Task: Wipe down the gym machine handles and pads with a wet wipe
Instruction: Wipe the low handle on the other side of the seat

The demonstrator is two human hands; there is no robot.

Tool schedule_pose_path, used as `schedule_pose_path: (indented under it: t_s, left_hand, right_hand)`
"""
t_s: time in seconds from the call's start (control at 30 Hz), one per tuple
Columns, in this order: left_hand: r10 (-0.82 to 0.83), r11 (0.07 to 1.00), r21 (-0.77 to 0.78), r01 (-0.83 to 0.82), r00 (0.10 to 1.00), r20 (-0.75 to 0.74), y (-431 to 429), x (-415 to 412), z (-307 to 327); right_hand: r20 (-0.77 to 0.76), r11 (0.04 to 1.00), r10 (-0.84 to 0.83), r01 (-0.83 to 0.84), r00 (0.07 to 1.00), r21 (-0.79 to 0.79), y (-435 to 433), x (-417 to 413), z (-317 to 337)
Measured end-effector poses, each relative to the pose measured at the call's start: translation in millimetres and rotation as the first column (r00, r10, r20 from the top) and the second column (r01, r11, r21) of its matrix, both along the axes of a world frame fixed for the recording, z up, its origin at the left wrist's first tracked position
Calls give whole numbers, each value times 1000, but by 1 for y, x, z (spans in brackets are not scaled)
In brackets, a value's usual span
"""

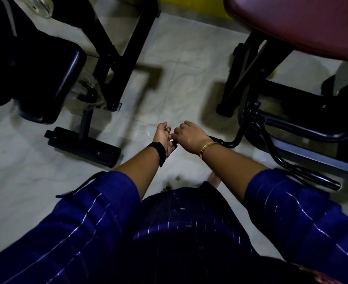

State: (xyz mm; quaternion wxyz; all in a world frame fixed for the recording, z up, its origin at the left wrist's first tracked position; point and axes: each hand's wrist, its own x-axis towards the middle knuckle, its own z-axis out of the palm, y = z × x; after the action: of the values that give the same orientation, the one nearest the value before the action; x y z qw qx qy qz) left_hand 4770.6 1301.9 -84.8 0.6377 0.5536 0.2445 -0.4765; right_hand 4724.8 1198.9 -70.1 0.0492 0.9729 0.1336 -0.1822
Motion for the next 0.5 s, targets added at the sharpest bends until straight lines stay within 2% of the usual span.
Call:
schedule_pose_path:
  t_s: [0.17, 0.23, 0.33, 0.43, 0.5]
  left_hand:
    - [-19, 1000, 3, 19, 1000, 2, -3, 3, 5]
    - [-19, 1000, 4, 19, 1000, 2, -3, 4, 8]
    - [-30, 1000, 1, 30, 1000, 2, -4, 3, 10]
    - [-39, 999, 2, 39, 999, 2, -5, 1, 12]
    - [-42, 999, 0, 42, 999, 1, -5, 0, 12]
  right_hand:
    - [-89, 929, -340, 349, 936, 118, 1, 0, 4]
    - [-18, 908, -400, 398, 917, 129, 3, -11, 0]
    - [164, 947, -318, 306, 934, 94, 1, -29, -8]
    - [306, 997, -71, 63, 949, 38, -7, -40, -17]
    - [325, 997, 54, -67, 944, 30, -10, -37, -19]
